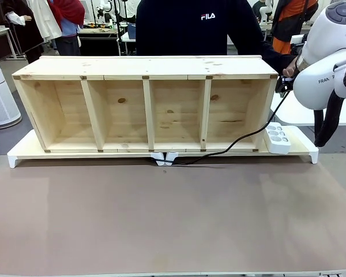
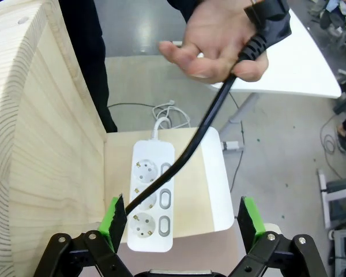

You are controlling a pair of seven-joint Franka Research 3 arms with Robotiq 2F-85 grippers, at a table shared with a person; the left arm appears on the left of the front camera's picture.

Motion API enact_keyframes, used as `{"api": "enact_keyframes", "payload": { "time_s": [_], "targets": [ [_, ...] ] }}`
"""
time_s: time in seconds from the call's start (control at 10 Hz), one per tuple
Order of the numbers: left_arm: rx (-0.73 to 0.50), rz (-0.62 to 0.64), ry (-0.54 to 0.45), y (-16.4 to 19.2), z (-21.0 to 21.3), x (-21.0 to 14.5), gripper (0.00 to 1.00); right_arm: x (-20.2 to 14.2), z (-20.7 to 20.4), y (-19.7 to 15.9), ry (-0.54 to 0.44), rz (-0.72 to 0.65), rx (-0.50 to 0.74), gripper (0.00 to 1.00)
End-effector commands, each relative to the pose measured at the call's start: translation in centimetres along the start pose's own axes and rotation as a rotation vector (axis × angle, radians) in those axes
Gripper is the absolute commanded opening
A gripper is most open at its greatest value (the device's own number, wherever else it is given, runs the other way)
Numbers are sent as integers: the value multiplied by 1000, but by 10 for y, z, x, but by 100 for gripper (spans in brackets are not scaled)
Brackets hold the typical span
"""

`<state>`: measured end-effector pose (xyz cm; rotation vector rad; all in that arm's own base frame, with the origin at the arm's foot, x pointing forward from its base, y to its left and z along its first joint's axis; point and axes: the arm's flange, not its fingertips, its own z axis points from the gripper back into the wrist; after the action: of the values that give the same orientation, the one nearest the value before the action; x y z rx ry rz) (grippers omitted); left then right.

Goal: Perform cable management.
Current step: Release the Power Cable when the human grasps it.

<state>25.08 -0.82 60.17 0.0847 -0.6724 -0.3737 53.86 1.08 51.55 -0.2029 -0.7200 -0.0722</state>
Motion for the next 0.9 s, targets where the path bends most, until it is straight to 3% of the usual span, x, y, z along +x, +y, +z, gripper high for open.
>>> {"api": "enact_keyframes", "payload": {
  "time_s": [0.0,0.8],
  "targets": [
    [-1,2,-1,1,0,0,100,-2,4,-4,11,6,13,100],
    [-1,2,-1,1,0,0,100,-2,4,-4,11,6,13,100]
  ]
}}
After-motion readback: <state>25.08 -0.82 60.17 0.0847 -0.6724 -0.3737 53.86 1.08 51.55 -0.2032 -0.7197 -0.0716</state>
